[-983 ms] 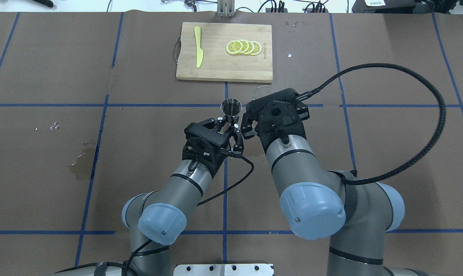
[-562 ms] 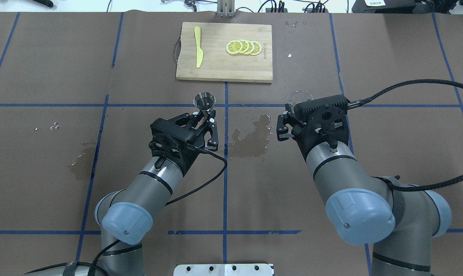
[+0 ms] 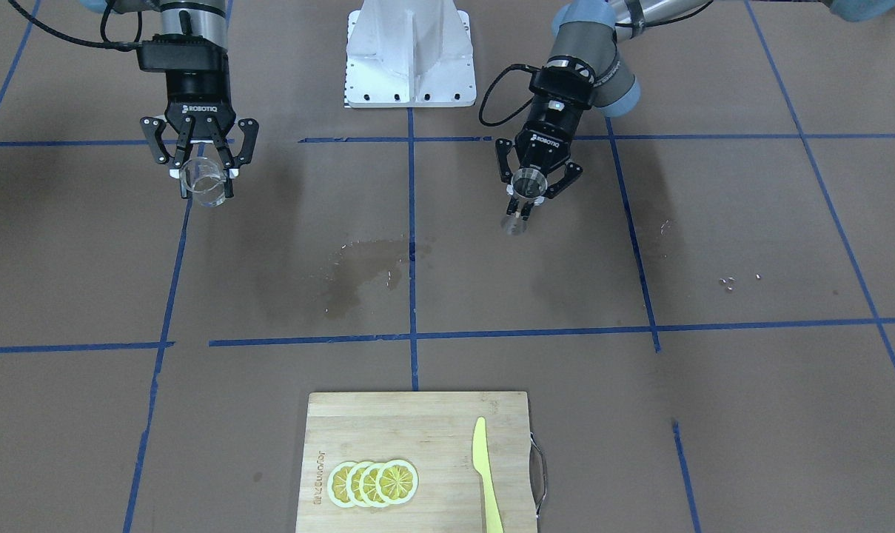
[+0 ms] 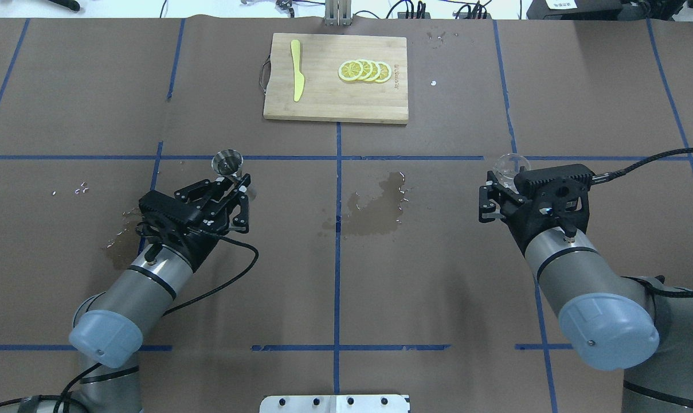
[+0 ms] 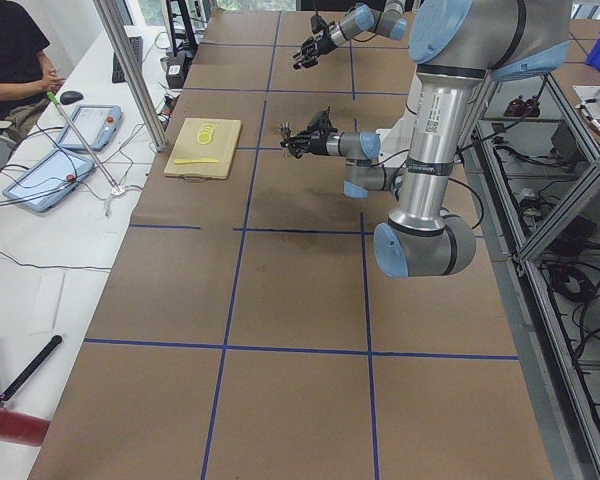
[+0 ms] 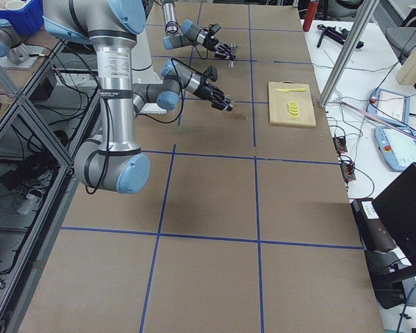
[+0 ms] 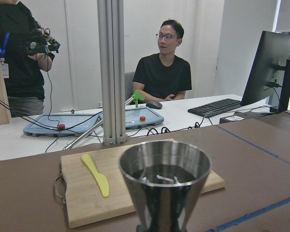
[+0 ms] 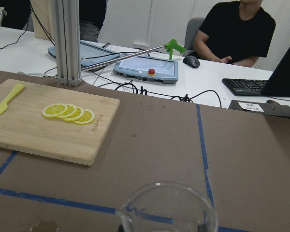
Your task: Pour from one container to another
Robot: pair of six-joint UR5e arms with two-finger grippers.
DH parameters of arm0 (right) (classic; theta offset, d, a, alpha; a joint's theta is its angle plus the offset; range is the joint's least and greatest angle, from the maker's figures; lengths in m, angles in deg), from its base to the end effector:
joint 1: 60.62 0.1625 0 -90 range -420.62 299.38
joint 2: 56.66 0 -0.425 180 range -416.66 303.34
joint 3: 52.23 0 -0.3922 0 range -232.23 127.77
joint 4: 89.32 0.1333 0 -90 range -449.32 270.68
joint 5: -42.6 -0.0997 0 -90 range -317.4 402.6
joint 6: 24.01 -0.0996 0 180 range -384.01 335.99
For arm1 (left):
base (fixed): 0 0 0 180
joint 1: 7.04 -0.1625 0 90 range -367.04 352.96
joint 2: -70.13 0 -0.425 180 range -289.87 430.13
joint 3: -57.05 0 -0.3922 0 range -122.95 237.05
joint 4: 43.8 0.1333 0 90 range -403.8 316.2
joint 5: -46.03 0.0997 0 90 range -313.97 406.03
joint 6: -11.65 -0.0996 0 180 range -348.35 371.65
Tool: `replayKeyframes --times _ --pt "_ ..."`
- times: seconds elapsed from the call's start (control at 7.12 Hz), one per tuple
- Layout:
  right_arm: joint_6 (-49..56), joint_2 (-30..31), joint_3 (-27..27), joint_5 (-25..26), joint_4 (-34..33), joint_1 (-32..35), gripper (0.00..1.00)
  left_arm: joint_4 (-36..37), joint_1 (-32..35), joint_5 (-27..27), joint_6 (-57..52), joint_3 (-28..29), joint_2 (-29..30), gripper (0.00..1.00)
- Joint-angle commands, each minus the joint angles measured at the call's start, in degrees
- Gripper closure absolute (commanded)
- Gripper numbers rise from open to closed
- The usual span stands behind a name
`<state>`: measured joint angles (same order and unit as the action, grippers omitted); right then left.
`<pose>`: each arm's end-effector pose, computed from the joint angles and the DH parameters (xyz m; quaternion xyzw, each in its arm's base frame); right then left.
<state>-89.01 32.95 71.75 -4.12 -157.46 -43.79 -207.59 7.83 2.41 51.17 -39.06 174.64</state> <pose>-0.3650 -0.3210 0.3235 0.4602 -0.2931 0.1149 0.8301 0.4638 -0.3357 0.3311 0.5893 0.4233 -0.0842 0.6829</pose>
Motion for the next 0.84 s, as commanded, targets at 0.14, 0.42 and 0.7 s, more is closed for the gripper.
replayKeyframes --times 0.14,0.42,0.7 --pt "-0.04 6.09 -4.1 -0.03 9.52 0.31 1.0 -7.46 0.43 -0.5 7.33 -0.14 -13.41 1.0" --pt "-0.04 7.07 -4.88 -0.03 11.18 0.58 1.0 -9.26 0.51 -0.33 7.94 0.47 -20.62 1.0" --pt "-0.04 6.99 -4.8 -0.03 11.28 0.58 1.0 -9.7 0.43 0.11 17.49 3.28 -23.55 1.0"
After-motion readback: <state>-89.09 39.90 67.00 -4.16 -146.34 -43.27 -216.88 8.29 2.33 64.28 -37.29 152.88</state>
